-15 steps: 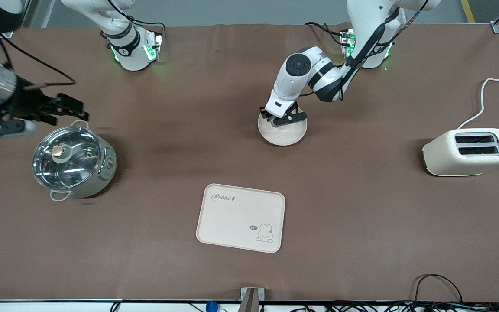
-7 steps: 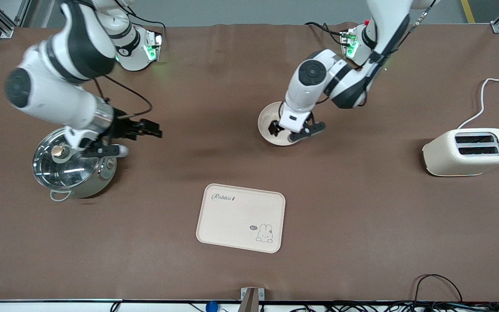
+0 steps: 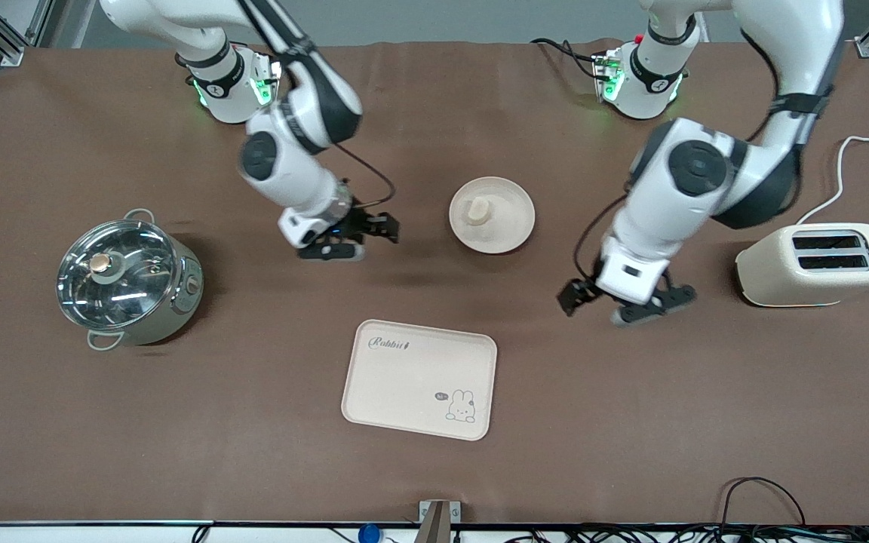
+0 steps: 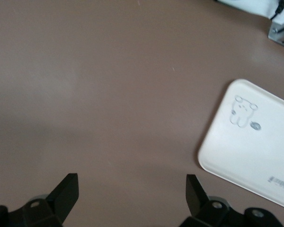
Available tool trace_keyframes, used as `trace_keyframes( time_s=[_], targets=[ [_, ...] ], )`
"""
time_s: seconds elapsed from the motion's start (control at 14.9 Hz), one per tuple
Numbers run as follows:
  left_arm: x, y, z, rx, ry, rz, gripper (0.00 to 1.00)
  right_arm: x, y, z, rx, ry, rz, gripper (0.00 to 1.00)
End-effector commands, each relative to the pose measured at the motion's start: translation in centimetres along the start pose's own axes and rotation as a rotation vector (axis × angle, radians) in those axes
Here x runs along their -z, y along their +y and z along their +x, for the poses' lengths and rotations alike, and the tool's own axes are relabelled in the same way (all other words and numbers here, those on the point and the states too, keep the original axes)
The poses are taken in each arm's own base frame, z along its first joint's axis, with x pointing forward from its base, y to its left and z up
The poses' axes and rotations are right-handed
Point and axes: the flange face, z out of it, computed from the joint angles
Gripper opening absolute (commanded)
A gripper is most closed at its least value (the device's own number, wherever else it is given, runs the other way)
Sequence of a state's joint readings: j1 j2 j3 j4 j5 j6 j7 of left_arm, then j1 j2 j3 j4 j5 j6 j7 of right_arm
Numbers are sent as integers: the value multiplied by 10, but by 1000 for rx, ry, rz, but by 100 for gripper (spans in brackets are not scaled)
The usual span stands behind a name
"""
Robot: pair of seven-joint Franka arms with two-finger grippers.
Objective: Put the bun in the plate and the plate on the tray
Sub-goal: 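Grasp the plate rim with the right gripper while the left gripper withdraws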
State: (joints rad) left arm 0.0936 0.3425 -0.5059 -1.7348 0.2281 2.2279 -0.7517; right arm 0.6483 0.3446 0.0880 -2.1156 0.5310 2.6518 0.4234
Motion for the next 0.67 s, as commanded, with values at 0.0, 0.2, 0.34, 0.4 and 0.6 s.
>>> trace_keyframes(
  time_s=[0.0,0.2,0.34,0.4,0.6],
  targets=[
    [47,0,39,-126,24,81,100,-41,-17,-27,-33,37,31,74],
    [106,-42,68,-182,-47,144,100,-79,-27,-61,-41,59,45,69],
    [125,-75,78,-164,-67,164,100,-90,-36,-78,-56,43,56,67],
    [141,-101,85,-133,-68,148,100,-91,-39,-82,-64,39,62,67],
    [163,-167,101,-112,-100,105,100,-103,-46,-103,-57,46,68,62]
  ],
)
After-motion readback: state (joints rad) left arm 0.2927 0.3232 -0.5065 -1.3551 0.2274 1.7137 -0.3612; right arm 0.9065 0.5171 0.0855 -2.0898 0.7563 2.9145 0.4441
